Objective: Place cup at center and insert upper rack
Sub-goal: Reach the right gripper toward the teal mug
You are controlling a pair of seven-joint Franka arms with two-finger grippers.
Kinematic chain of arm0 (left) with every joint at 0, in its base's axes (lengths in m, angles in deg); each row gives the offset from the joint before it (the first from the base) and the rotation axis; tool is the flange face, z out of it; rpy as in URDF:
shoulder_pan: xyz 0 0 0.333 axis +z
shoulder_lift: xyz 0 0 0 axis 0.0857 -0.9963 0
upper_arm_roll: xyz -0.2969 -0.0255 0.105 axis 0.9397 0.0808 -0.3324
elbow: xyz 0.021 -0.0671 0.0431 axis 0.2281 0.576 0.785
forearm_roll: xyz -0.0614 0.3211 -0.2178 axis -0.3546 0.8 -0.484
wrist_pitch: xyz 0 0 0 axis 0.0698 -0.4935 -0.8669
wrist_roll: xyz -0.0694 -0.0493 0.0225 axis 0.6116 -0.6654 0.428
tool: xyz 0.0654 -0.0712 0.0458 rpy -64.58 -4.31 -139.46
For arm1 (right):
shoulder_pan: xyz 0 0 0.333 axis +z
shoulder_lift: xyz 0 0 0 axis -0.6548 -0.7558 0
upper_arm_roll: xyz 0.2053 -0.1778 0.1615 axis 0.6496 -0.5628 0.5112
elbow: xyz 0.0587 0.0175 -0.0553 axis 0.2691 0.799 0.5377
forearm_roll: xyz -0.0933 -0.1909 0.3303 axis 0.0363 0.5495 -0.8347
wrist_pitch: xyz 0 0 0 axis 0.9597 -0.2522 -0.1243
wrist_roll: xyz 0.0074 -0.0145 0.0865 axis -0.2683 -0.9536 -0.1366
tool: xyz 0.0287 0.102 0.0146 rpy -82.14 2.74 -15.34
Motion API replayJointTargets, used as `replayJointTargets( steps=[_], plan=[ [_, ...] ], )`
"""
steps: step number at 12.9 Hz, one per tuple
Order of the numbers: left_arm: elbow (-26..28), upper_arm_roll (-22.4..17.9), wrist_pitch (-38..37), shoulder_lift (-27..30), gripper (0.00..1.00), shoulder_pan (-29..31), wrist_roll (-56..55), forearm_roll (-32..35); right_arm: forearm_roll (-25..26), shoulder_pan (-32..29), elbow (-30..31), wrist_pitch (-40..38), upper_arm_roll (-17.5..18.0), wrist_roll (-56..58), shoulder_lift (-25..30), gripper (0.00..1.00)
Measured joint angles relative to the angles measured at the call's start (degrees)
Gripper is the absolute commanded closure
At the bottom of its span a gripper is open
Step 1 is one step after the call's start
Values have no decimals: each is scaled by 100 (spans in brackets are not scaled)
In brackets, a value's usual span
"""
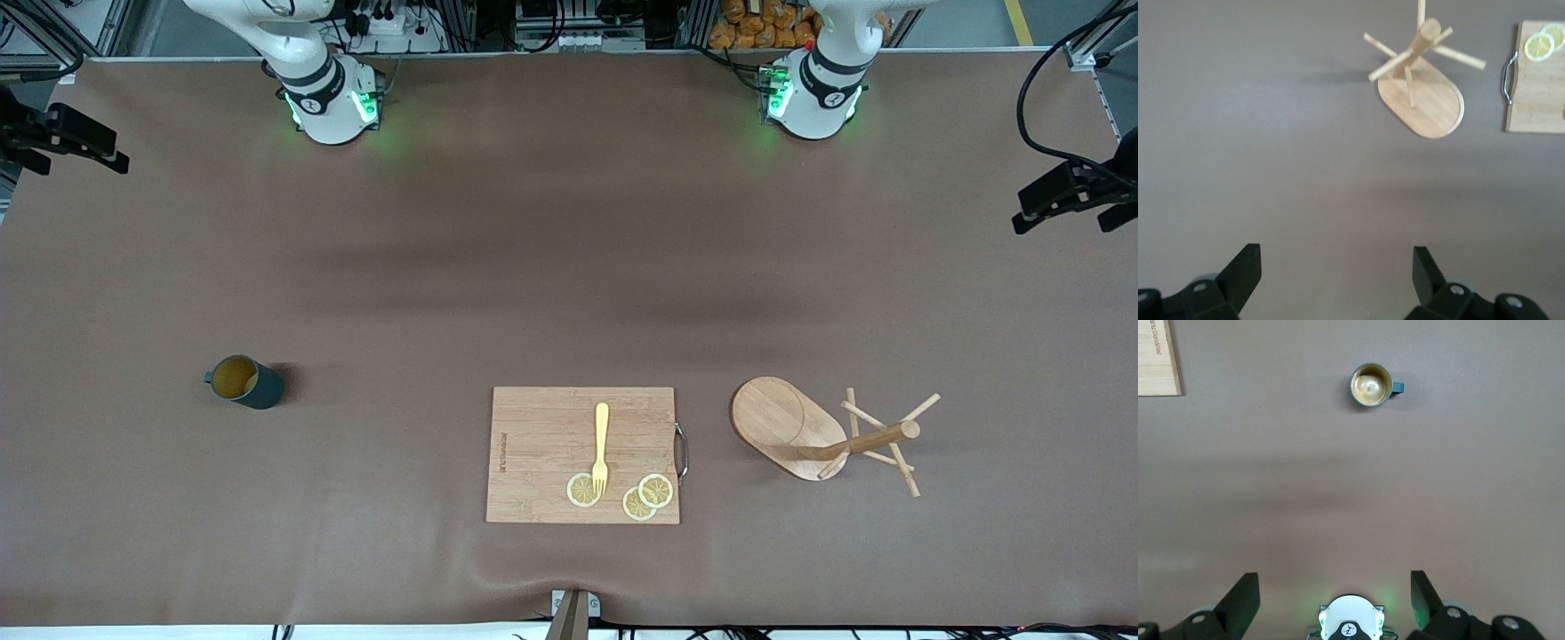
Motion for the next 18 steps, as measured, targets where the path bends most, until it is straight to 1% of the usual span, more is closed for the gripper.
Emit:
replayJointTargets(
  steps=[3,8,11,14,18],
  plan=[
    [-99,22,-250,-80,0,-40,0,11,0,0,-31,0,-56,8,3,0],
    [-145,35,-367,-139,0,-40,1,154,0,0,-42,1,-56,8,2,0],
    [-168,66,-395,-139,0,-40,1,155,0,0,18,259,-54,8,-65,0],
    [-187,67,-397,-139,0,-33,1,155,0,1,140,901,-49,8,-495,0],
    [-188,93,-402,-179,0,-46,1,155,0,3,241,1743,-46,9,-1471,0]
  ],
)
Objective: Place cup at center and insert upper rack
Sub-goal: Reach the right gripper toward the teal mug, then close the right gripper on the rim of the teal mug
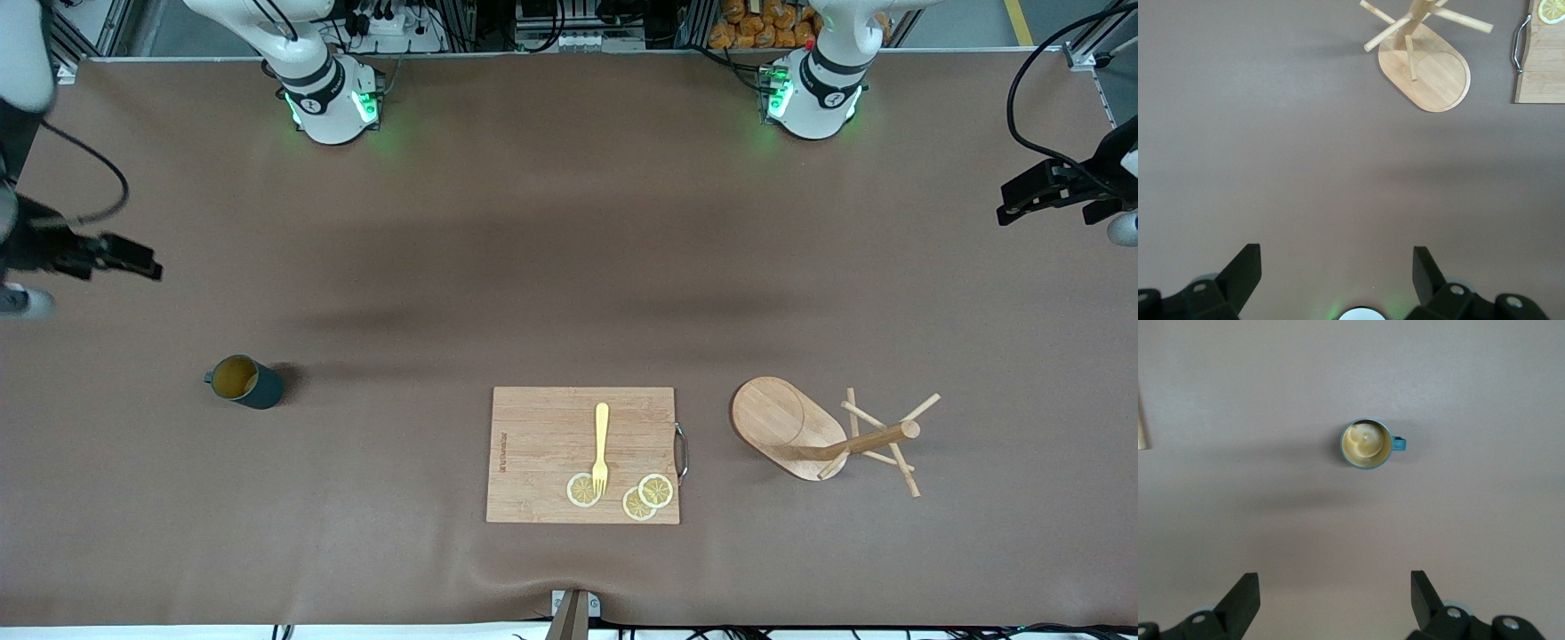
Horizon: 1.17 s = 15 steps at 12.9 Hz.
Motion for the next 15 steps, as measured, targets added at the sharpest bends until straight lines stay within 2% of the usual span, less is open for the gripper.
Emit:
replayJointTargets(
  steps=[4,7,11,15],
  plan=[
    [-11,6,0,-56,0,16,0,0,0,2,172,1139,1,1,-927,0],
    [-50,7,0,-56,0,16,0,0,0,4,491,2026,2,2,-1391,0],
    [-58,10,0,-55,0,14,0,0,0,76,587,2630,10,3,-1858,0],
    [-75,13,0,-54,0,16,0,0,-3,149,608,2820,9,1,-2221,0]
  ],
)
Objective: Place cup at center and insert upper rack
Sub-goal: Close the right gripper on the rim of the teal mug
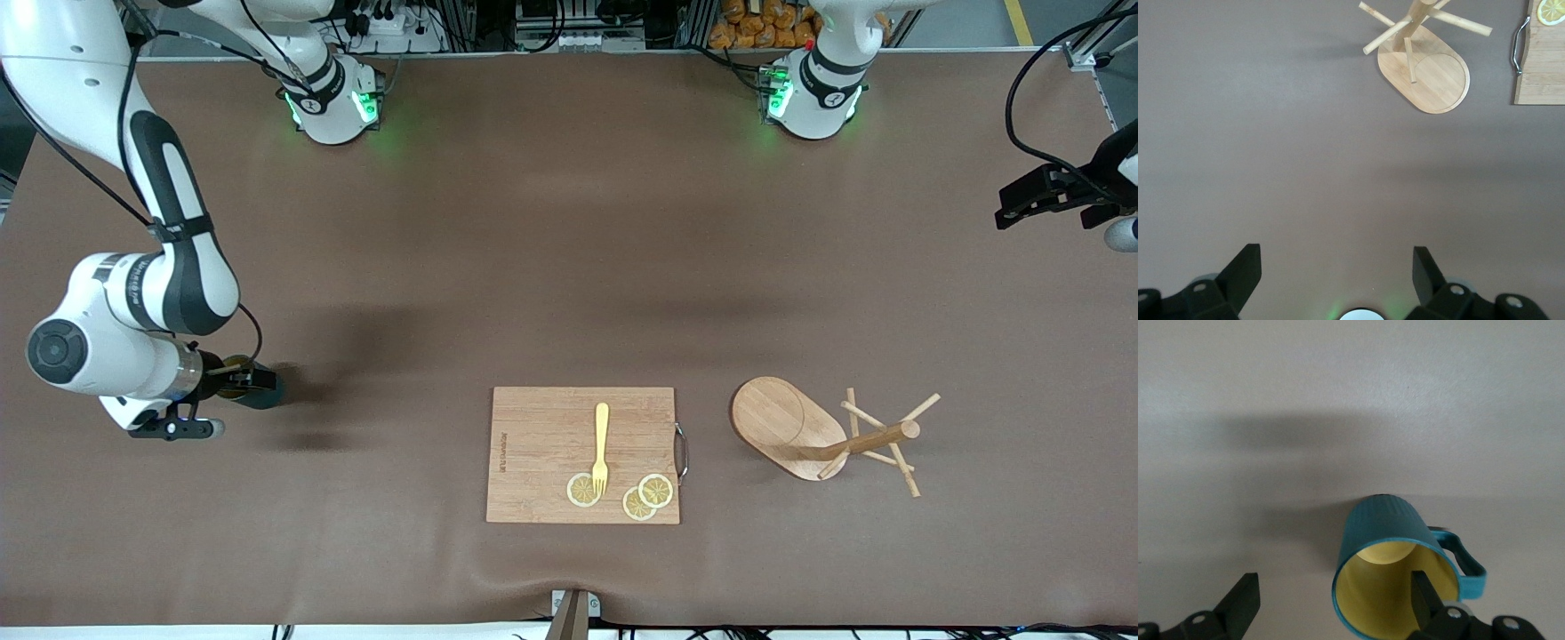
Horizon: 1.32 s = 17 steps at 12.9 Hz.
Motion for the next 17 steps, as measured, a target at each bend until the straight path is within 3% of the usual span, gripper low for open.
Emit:
replayJointTargets(
  steps=[3,4,5,8,17],
  plan=[
    [-3,-18,-15,2,0,38,6,0,0,0,20,5,-7,0,-92,0],
    [-3,-23,-24,2,0,51,8,0,0,-1,60,2,-7,0,-99,8],
    [-3,-28,-32,2,0,55,8,0,0,0,103,-3,-7,0,-112,25],
    [-3,-30,-36,2,0,56,9,0,0,0,173,-11,-6,0,-163,100],
    [-4,28,-36,2,0,27,13,0,-2,283,-74,-61,9,-2,-160,100]
  ],
)
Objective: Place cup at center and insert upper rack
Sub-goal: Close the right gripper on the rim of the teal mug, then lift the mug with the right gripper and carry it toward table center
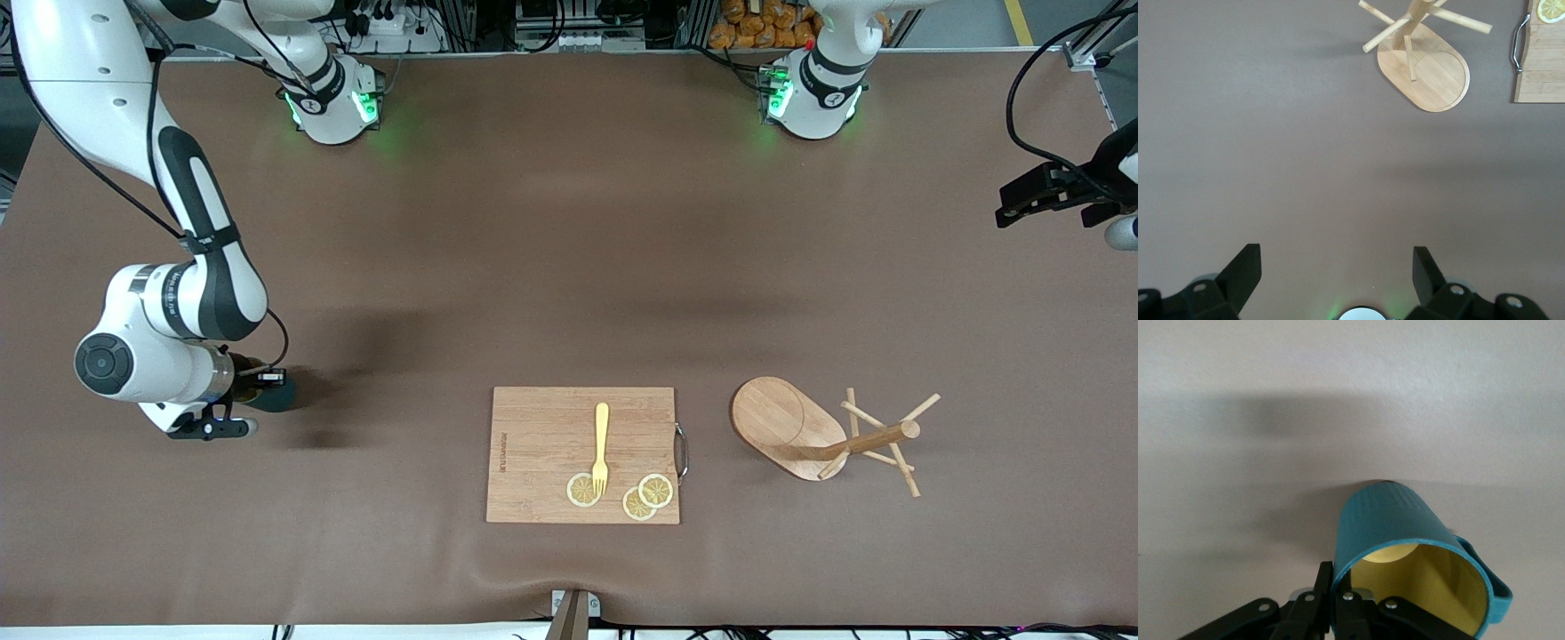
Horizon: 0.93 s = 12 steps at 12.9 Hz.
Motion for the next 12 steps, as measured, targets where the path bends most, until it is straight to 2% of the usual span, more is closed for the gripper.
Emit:
replayJointTargets(
  steps=[3,6,12],
  plan=[
    [0,1,0,0,0,0,0,0,-31,276,-172,-103,15,0,96,100],
    [-8,5,0,0,0,-4,0,0,-323,773,-245,-344,37,-142,324,100],
    [-7,192,-14,0,0,-35,-1,-4,-502,2459,-240,-576,82,-1796,511,100]
  ],
)
